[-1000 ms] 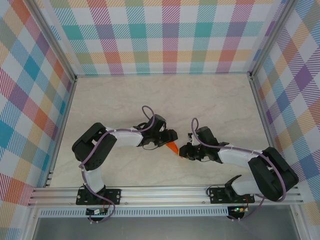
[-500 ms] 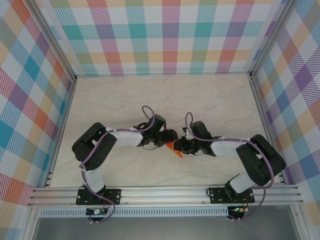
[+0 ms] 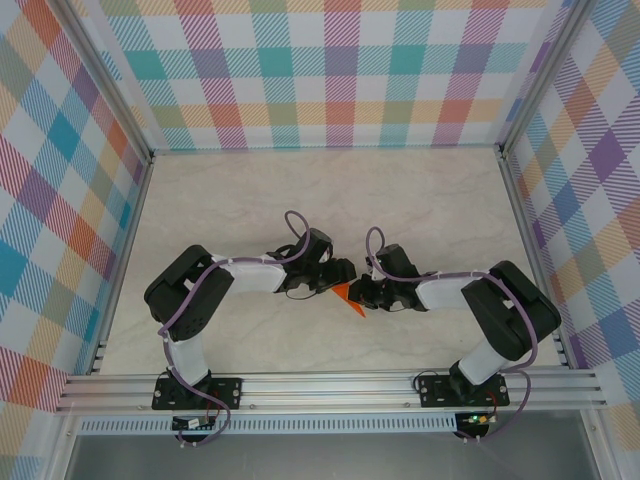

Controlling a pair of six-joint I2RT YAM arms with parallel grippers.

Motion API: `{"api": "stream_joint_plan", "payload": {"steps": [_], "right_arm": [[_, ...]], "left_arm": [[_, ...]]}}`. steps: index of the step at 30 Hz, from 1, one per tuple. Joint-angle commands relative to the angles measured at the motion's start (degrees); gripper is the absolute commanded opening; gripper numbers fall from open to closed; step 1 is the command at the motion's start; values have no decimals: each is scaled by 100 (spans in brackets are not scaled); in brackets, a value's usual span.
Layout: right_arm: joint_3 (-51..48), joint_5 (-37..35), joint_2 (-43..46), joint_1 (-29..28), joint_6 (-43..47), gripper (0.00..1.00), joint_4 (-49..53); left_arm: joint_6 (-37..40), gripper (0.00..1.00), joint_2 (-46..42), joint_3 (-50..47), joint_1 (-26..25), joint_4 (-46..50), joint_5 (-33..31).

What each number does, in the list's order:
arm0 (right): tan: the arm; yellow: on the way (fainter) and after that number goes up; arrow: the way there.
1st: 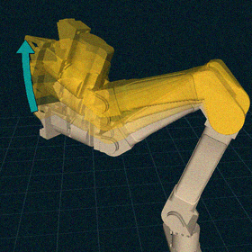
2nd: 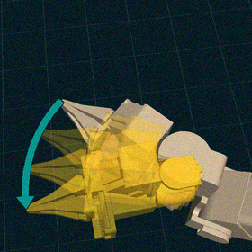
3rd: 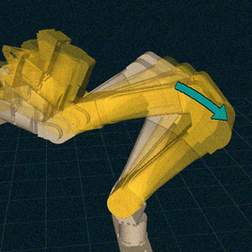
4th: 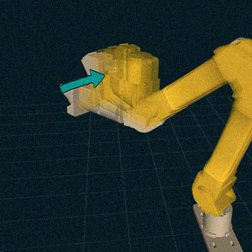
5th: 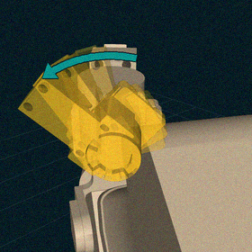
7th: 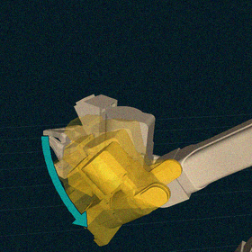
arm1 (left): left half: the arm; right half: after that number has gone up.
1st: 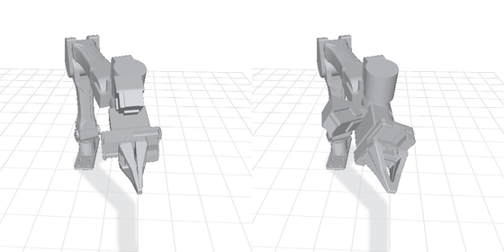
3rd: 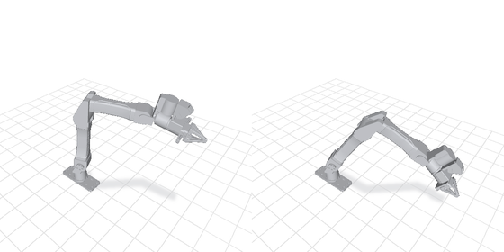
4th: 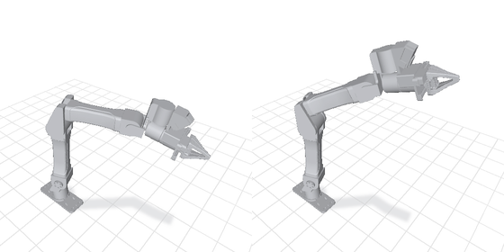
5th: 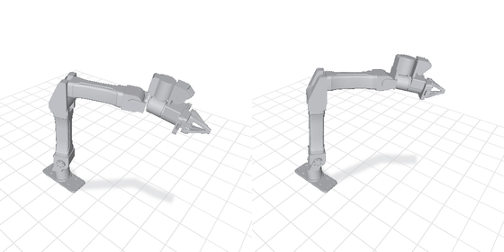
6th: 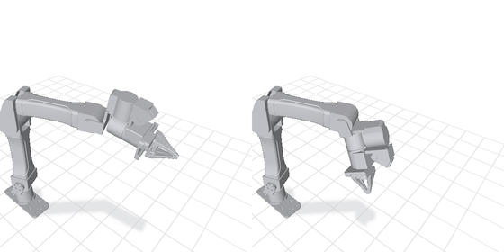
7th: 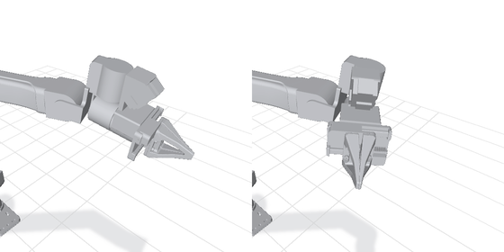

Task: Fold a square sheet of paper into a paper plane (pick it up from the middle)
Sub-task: Fold the wing for the fifth time at the center of the table.

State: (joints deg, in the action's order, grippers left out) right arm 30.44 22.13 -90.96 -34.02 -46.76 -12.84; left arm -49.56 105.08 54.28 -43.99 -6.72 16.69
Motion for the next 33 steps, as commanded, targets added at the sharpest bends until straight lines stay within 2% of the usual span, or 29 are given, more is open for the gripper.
{"api": "stream_joint_plan", "payload": {"steps": [1,5,10,17,21,26,33], "right_arm": [[-251,-314,-114,-25,44,14,406],[-271,-91,399,-26,94,17,373],[-217,-576,1355,-26,534,31,1194],[-98,-278,1084,-24,743,40,1114],[26,63,747,-59,730,40,786],[217,-188,533,-157,882,42,1026],[244,-304,300,-166,920,31,1130]], "left_arm": [[227,60,109,36,-28,466,-409],[210,60,130,39,-27,470,-421],[175,60,167,-3,-26,398,-388],[127,60,195,13,-29,311,-333],[121,60,189,21,-24,311,-308],[123,60,170,23,-23,338,-312],[157,60,168,57,-29,380,-289]]}}
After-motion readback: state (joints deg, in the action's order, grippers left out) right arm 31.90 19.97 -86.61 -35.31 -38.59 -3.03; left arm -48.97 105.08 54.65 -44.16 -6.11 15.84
